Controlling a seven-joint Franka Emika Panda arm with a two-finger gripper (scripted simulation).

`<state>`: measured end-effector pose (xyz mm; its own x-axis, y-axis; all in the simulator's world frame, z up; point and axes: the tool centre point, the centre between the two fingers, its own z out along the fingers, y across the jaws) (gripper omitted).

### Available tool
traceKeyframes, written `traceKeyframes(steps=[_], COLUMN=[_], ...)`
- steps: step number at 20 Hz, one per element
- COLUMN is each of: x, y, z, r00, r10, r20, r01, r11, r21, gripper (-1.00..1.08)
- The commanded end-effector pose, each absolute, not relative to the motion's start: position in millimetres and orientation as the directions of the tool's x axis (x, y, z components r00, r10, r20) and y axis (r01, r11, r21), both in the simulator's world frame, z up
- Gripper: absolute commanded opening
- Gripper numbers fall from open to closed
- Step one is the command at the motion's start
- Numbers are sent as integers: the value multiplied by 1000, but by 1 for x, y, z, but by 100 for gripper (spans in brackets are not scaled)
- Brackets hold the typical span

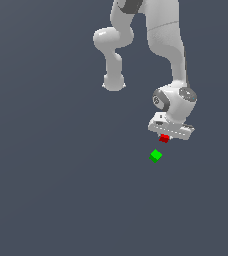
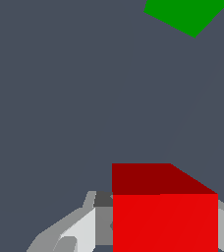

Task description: Stack the red cube on top of the green cube.

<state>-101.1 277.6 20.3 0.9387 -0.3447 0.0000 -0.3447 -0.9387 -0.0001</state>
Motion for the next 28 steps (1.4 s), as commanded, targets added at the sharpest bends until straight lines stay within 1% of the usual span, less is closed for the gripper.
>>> traceKeyframes(steps=[1, 8, 12, 16, 23, 28], x=[-101, -101, -101, -102, -102, -102], y=[277, 277, 277, 277, 277, 277], z=[20, 21, 30, 48, 94, 115], r00=[939, 939, 939, 939, 939, 939], r10=[-345, -345, -345, -345, -345, -345], r20=[0, 0, 0, 0, 0, 0], r01=[-345, -345, -345, -345, -345, -345], r11=[-939, -939, -939, -939, -939, -939], r21=[0, 0, 0, 0, 0, 0], gripper=[-100, -100, -100, -100, -100, -100])
